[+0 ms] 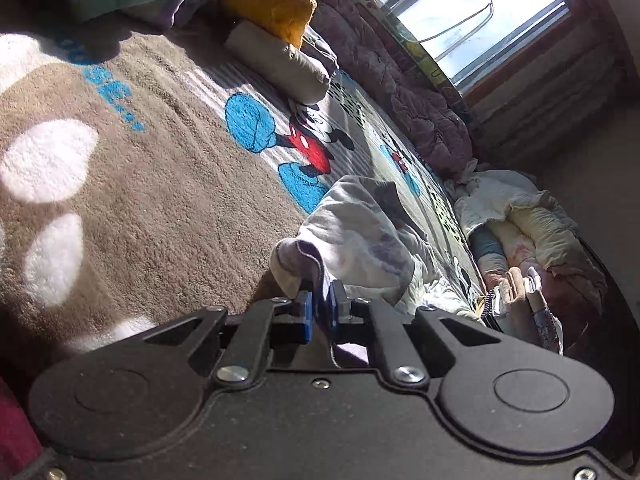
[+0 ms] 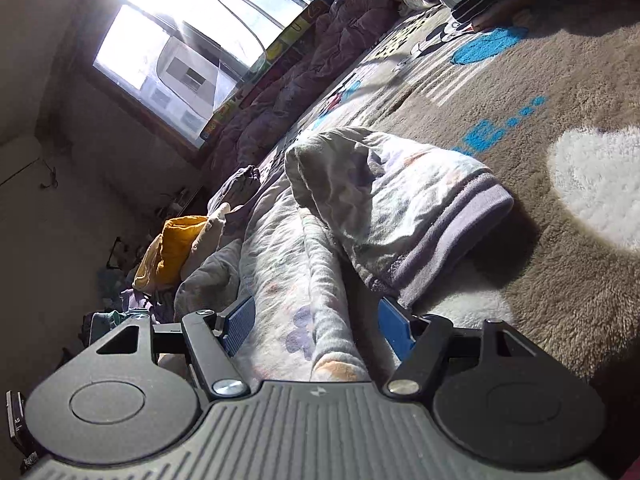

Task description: Fold clothes

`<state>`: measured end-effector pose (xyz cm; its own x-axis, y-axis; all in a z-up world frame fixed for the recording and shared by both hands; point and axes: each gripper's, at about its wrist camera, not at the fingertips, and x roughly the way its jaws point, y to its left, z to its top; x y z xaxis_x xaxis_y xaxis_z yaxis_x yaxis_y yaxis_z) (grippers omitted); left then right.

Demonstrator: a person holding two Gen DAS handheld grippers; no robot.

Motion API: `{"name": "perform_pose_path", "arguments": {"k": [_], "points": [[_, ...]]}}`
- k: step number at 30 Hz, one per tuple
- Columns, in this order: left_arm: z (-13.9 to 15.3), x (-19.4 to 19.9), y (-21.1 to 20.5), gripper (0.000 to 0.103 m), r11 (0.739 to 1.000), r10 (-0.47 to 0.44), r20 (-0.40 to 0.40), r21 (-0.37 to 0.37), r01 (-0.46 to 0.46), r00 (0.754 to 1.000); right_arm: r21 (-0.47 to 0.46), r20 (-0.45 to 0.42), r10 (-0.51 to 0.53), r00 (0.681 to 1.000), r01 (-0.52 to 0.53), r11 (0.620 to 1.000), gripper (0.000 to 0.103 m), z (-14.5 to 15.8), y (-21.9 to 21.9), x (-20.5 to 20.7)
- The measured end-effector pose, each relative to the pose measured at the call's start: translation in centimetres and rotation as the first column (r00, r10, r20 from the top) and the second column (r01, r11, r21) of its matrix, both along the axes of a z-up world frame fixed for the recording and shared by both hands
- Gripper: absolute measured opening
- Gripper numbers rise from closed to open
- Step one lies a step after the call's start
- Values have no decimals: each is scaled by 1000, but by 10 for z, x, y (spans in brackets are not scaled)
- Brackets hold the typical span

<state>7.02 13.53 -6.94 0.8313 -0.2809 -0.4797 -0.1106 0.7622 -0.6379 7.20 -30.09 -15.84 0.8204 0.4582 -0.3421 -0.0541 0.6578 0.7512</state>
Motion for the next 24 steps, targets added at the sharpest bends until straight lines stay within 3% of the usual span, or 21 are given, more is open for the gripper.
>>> {"name": "perform_pose_path", "arguments": {"k": [4,6,9,13,16,24], "points": [[36,22,1,5,972,-38,91,236,15,995,-67,15,15,1000,-14,998,69,3,9,5],[59,39,1,5,928,-74,132,373,19,988,-94,17,16,1000,-14,995,69,3,11,7],[82,63,2,5,808,-113,158,590,-2,981,-131,22,21,1000,-18,991,69,4,17,8],[100,99,10,5,587,-151,163,808,-44,975,-167,30,18,999,-12,986,68,3,22,11],[96,124,23,5,492,-150,139,869,-48,979,-194,36,9,999,-1,981,68,3,26,12],[52,184,38,5,305,-147,51,952,-3,988,-260,49,9,999,4,966,68,2,34,12]]}}
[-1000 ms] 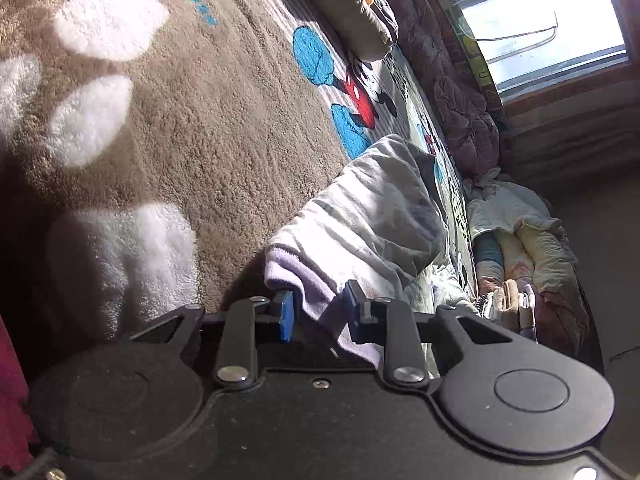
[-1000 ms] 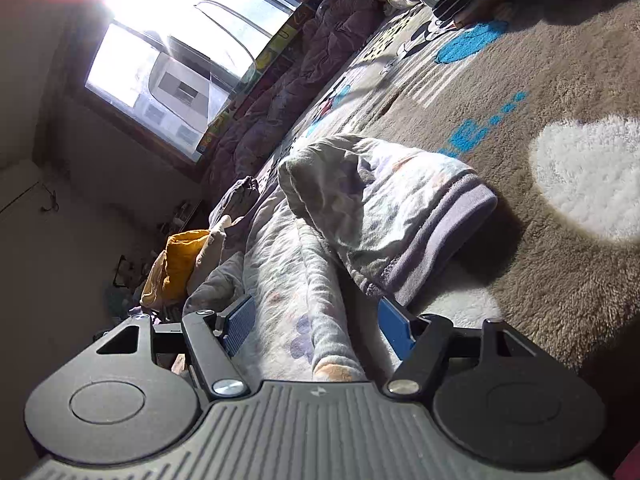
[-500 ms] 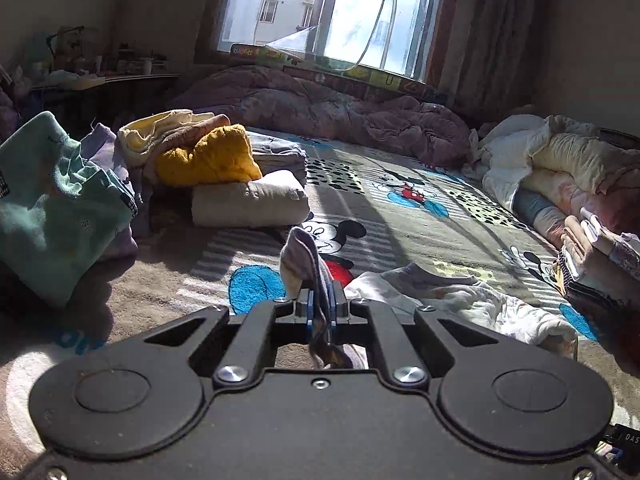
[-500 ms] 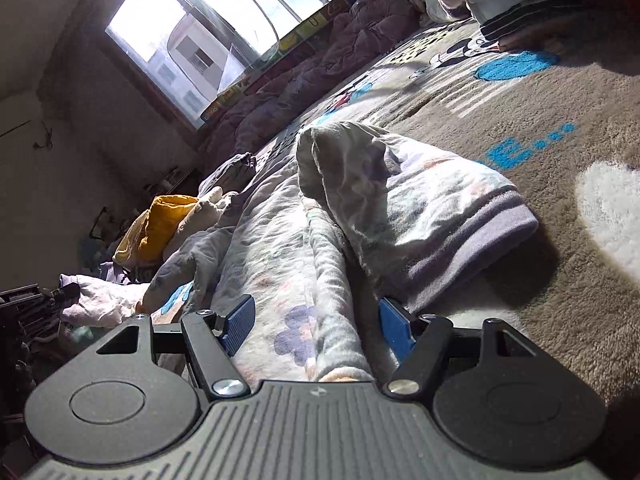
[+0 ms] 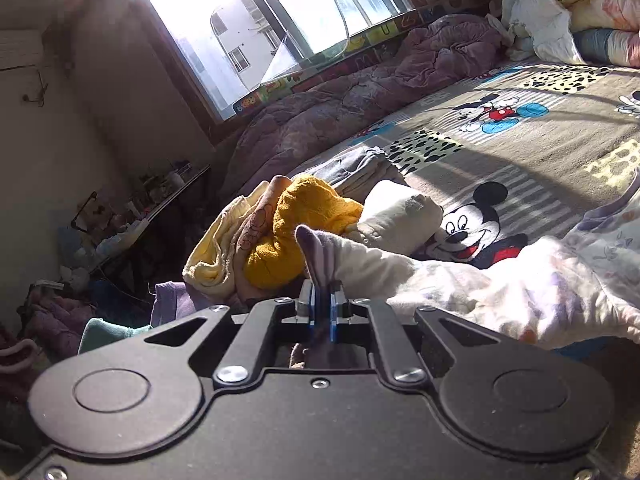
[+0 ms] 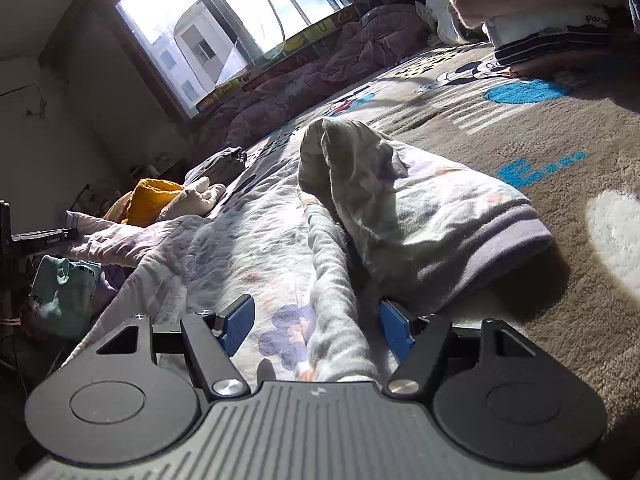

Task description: Fold clothes

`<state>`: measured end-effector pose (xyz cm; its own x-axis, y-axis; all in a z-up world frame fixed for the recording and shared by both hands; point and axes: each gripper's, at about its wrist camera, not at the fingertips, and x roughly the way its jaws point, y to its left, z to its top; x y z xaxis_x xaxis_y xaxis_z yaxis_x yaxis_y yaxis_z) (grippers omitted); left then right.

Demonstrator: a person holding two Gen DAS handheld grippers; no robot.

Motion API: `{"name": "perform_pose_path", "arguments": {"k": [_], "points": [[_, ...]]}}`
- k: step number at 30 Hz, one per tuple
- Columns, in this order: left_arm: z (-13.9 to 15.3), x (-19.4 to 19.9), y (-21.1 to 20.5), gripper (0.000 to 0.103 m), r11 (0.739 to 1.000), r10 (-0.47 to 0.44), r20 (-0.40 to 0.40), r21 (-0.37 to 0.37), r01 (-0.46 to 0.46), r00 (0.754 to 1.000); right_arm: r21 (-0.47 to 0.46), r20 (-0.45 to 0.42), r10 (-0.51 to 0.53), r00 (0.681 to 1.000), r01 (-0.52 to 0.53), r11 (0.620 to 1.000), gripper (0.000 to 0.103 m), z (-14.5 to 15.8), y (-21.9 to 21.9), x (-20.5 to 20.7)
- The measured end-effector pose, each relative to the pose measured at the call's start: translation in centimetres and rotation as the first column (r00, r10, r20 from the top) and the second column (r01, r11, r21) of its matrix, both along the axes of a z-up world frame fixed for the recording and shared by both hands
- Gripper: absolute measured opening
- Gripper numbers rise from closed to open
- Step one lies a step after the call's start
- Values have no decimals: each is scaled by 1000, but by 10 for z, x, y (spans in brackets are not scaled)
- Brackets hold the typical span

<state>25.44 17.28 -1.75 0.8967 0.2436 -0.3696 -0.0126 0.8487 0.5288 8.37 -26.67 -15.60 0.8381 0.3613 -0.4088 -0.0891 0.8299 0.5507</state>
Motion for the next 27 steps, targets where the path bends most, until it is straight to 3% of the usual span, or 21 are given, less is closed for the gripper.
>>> {"name": "perform_pose_path", "arguments": {"k": [8,11,16,20,23,25,27], "points": [[-41,52,15,8,994,106,-73,25,-105,992,-37,8,7,1000,-7,999,68,-1,4,0],[-68,71,18,11,962,259,-164,137,-238,952,-46,10,9,1000,-8,999,68,-1,5,2],[-62,39,22,20,957,275,-139,-54,-284,951,-49,15,8,1000,-7,999,69,-1,6,5],[-50,7,-1,22,939,146,-128,-293,-178,981,-54,19,7,1000,-6,999,73,-1,9,4],[-47,-1,-26,22,892,-1,-107,-450,-47,994,-49,17,-1,1000,2,999,72,0,10,3],[-53,6,-45,22,868,-45,-136,-496,-29,990,-32,19,-11,1000,12,999,70,2,8,1],[-78,24,-64,22,891,-27,-307,-439,-117,951,-19,23,-12,1000,12,1000,65,3,7,1]]}}
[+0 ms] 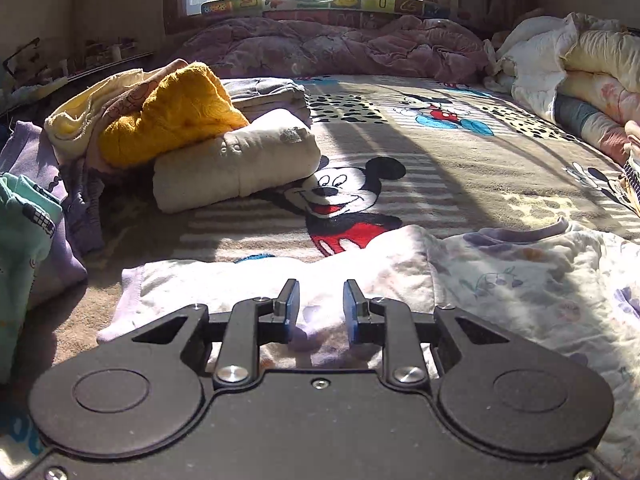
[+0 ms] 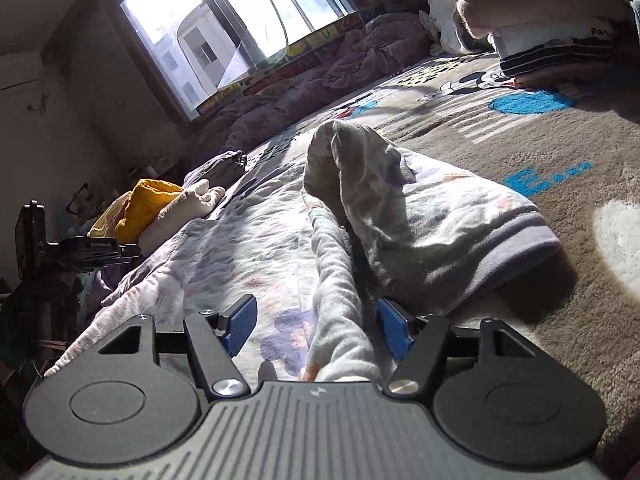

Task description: Fold clothes

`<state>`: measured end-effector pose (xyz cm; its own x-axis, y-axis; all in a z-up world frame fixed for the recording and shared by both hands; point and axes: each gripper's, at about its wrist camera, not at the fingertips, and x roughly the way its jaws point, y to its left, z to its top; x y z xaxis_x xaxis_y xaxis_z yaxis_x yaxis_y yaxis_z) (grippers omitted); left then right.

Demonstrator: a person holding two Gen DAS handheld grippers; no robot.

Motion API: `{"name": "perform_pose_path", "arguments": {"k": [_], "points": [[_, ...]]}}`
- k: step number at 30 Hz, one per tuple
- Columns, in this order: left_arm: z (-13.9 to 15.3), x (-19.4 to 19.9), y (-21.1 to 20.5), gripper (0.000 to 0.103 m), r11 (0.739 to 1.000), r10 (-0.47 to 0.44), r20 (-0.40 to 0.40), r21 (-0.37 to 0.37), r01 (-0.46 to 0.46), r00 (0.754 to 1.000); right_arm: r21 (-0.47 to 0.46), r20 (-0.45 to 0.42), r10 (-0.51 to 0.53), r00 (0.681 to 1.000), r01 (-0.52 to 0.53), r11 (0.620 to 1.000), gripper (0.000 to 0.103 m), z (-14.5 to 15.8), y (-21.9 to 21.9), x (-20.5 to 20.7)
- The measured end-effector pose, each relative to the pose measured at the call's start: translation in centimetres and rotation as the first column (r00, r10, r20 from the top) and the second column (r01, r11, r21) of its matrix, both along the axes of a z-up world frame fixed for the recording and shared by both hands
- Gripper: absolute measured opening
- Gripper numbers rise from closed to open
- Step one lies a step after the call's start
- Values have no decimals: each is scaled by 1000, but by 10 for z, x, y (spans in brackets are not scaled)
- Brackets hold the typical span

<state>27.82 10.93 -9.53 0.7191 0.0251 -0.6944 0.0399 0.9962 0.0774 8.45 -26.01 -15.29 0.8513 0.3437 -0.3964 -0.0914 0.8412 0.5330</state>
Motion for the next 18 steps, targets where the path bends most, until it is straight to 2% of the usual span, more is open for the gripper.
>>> {"name": "perform_pose_path", "arguments": {"k": [1,2,3,5,7,9,10,12,13,15,16,17,18], "points": [[-5,0,-5,23,1000,11,-21,28,-10,1000,3,-1,-2,1000,2,1000,63,0,-1,1],[0,-11,-6,23,999,16,22,36,-17,1000,6,-3,-3,1000,3,1000,62,0,-2,1],[9,-24,-5,22,1000,14,58,5,-14,998,9,-5,-4,1000,4,1000,62,0,-2,1],[26,-57,3,26,992,21,90,-127,-9,996,13,-8,-1,1000,1,1000,60,0,-4,0],[39,-96,13,58,960,48,106,-279,-17,993,21,-12,5,1000,-4,1000,59,1,-7,-1],[43,-128,17,63,913,42,94,-408,0,995,34,-17,11,1000,-11,999,52,1,-9,-3],[40,-142,16,66,893,31,78,-450,7,996,46,-23,7,1000,-6,999,50,1,-11,-4],[31,-168,9,72,861,3,38,-508,17,999,77,-31,3,1000,-1,997,50,0,-16,-6],[24,-175,4,73,864,0,17,-504,8,1000,92,-34,2,999,1,996,50,0,-17,-7],[8,-182,-4,71,890,15,-29,-456,-27,999,122,-39,5,999,0,993,50,-1,-19,-9],[2,-183,-6,67,893,23,-46,-448,-41,999,148,-48,7,999,0,989,48,-3,-20,-9],[-5,-184,-8,59,892,26,-58,-450,-50,998,184,-59,15,998,-3,983,43,-6,-20,-10],[-11,-185,-10,33,891,30,-70,-451,-58,997,224,-70,23,997,-7,975,40,-9,-22,-10]]}}
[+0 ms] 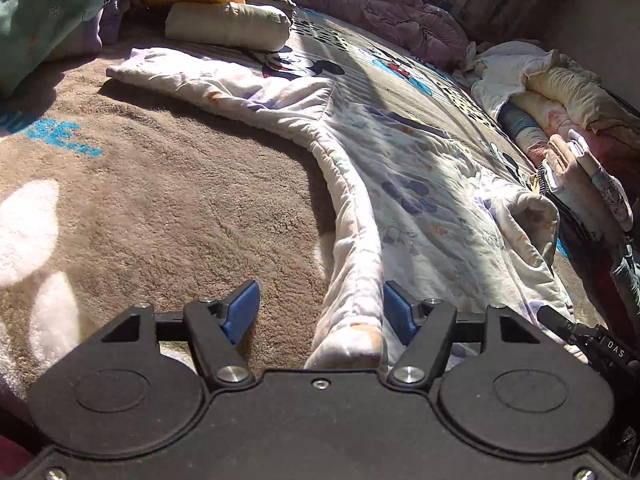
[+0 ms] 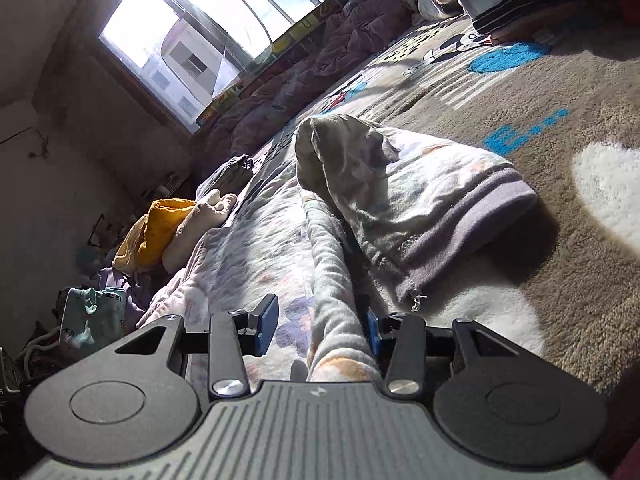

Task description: Fold clothes

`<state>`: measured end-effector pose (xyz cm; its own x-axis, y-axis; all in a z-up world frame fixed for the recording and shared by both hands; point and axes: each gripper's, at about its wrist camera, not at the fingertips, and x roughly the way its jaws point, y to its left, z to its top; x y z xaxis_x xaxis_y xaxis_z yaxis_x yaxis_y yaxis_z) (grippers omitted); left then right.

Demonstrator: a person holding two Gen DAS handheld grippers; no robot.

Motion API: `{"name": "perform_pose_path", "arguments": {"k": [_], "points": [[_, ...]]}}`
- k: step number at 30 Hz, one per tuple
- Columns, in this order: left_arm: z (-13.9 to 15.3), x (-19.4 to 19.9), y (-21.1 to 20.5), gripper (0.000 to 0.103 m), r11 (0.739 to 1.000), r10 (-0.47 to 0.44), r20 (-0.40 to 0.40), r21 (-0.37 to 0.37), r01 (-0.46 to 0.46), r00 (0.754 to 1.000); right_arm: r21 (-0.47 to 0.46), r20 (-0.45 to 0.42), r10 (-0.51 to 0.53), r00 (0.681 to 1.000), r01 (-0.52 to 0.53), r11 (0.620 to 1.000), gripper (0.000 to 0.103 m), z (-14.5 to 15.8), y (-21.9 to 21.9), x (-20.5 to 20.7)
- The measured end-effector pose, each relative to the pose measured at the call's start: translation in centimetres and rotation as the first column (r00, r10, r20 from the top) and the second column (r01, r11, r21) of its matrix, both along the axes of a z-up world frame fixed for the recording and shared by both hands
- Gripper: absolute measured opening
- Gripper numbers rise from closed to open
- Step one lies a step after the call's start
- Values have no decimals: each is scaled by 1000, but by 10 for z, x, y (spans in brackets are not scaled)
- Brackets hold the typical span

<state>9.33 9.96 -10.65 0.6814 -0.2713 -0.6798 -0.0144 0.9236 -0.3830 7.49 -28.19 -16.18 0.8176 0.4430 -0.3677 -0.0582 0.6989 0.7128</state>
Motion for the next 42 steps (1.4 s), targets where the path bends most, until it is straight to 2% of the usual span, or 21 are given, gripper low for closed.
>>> {"name": "perform_pose_path", "arguments": {"k": [2,3,6,7,8,11,14,17,20,21,23,25,28,32,33,34,35,36,39,40,42], "points": [[-14,-2,11,18,966,23,-22,-258,-28,999,88,-21,13,1000,-11,996,31,-7,-3,0],[-20,-3,18,14,911,34,-35,-409,-45,999,197,-32,16,999,-9,980,28,-14,-7,0],[-46,-12,37,13,530,94,-64,-841,-105,993,515,-41,13,999,10,857,21,-36,-20,-3],[-46,-17,38,13,492,115,-50,-865,-101,992,612,-37,2,999,21,790,21,-43,-24,-6],[-46,-21,38,13,500,129,-46,-859,-105,991,664,-54,-4,999,39,747,21,-49,-27,-8],[-78,-28,48,13,490,159,-244,-822,-291,957,565,-113,8,994,58,823,17,-49,-23,-9],[-92,-36,59,16,542,174,-311,-762,-354,935,425,-102,21,995,24,905,24,-34,-13,-8],[-64,-40,61,27,693,195,-238,-653,-305,952,198,-59,-3,998,14,980,44,-8,-6,-16],[-8,-51,38,47,937,171,-17,-305,-168,985,-59,13,-44,999,45,997,57,20,1,-29],[9,-57,25,50,980,115,66,-169,-103,991,-135,48,-52,998,58,989,57,29,3,-34],[35,-71,-6,53,995,-73,194,85,57,978,-279,118,-56,991,88,956,57,45,7,-45],[42,-90,-34,63,921,-340,234,281,272,911,-343,187,-17,982,81,936,57,57,11,-53],[29,-117,-79,63,702,-587,196,607,373,786,-412,213,82,974,14,911,57,66,20,-55],[-14,-110,-114,62,377,-755,50,849,369,654,-478,209,222,952,-99,873,57,68,44,-66],[-20,-106,-121,49,326,-772,30,877,355,635,-497,209,259,943,-126,859,57,69,52,-69],[-22,-100,-125,32,320,-774,25,878,356,633,-512,218,292,931,-146,846,57,71,60,-74],[-21,-92,-127,25,344,-766,31,863,369,642,-519,221,309,925,-157,840,56,72,63,-75],[-14,-82,-123,18,436,-738,71,809,395,671,-527,225,327,918,-167,833,55,73,68,-78],[13,-48,-90,14,796,-535,201,444,411,821,-554,220,358,908,-186,812,55,73,76,-83],[16,-39,-77,14,871,-454,206,308,383,867,-563,218,368,904,-192,804,54,73,78,-84],[15,-29,-60,14,937,-346,195,125,326,918,-582,210,370,905,-189,791,54,71,82,-85]]}}
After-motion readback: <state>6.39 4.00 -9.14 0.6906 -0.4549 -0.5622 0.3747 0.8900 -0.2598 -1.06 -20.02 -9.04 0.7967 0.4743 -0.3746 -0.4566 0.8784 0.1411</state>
